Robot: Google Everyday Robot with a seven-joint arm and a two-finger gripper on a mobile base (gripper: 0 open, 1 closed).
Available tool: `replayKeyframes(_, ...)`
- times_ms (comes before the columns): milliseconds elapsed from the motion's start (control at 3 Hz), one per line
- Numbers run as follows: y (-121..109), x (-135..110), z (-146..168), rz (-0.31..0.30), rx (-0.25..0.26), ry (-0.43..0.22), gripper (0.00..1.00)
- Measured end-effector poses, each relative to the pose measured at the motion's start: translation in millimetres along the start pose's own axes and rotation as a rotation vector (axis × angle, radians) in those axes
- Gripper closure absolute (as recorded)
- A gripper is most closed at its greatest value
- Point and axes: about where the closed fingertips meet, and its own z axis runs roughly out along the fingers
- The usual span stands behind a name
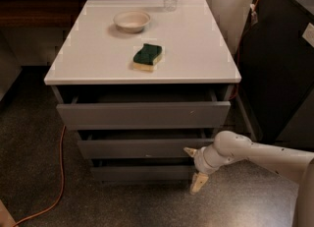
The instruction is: Place sponge into bottom drawer
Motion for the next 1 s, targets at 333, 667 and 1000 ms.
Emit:
replayKeyframes(333,1,1,4,0.002,-0.003,-0.007,0.00)
replayKeyframes(667,11,16,43,0.018,-0.014,-0.044,0.00)
replayKeyframes(1000,17,32,81,0.015,0.007,-0.086,0.00)
